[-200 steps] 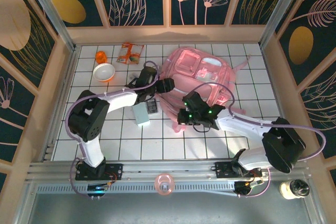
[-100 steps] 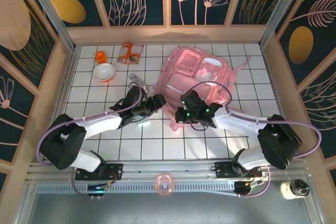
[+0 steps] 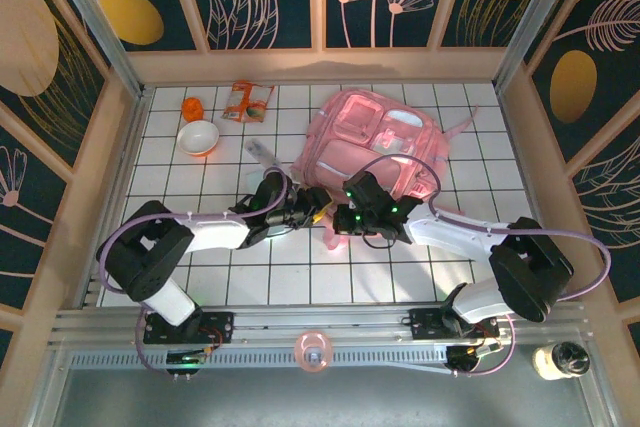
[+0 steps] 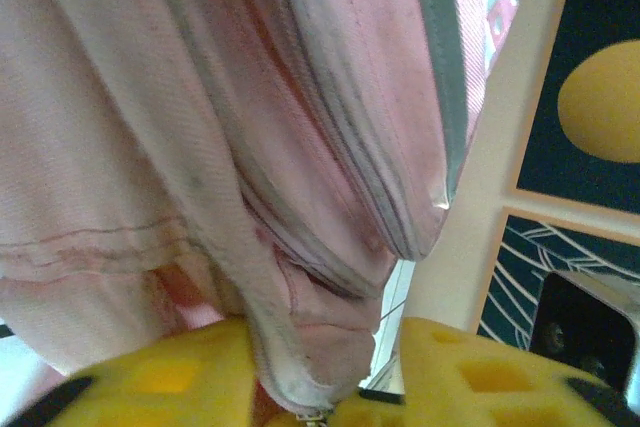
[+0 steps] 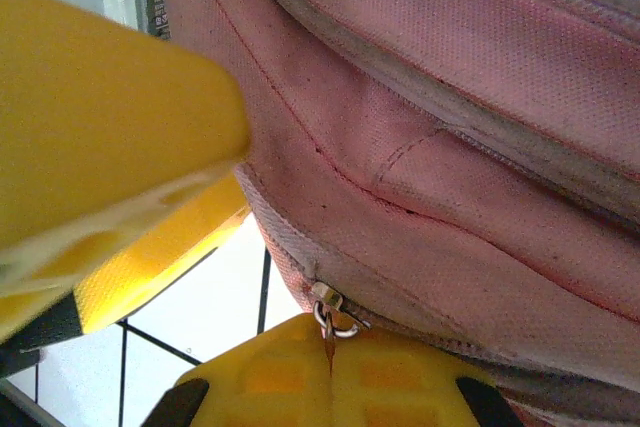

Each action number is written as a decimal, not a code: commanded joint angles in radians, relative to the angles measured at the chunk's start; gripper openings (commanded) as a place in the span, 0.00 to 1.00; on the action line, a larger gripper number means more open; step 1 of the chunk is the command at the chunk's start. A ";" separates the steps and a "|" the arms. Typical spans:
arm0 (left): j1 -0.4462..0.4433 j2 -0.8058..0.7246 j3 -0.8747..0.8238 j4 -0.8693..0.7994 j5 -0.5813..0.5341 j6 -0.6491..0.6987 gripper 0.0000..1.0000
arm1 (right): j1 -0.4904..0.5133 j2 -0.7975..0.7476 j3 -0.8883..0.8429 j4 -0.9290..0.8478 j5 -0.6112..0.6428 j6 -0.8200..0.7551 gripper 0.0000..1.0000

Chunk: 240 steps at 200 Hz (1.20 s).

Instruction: Pack the student bag

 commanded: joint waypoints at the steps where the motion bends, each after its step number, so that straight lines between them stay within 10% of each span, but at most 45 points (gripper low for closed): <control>1: -0.004 0.012 -0.005 0.068 -0.014 -0.052 0.22 | -0.001 -0.017 0.026 0.003 0.007 -0.033 0.00; 22: -0.001 -0.017 -0.023 0.033 -0.072 -0.031 0.00 | -0.032 -0.061 0.000 -0.067 0.033 -0.034 0.00; 104: 0.119 -0.157 -0.038 -0.145 -0.143 0.134 0.00 | -0.331 -0.322 -0.184 -0.239 -0.015 -0.092 0.00; 148: 0.130 -0.203 -0.009 -0.225 -0.162 0.249 0.00 | -0.327 -0.324 -0.169 -0.209 -0.054 -0.124 0.00; 190: 0.126 -0.284 0.125 -0.426 -0.223 0.670 0.57 | -0.296 -0.317 -0.148 -0.109 -0.144 -0.170 0.00; 240: 0.090 -0.307 0.160 -0.427 -0.015 1.399 0.69 | -0.297 -0.318 -0.136 -0.067 -0.167 -0.186 0.00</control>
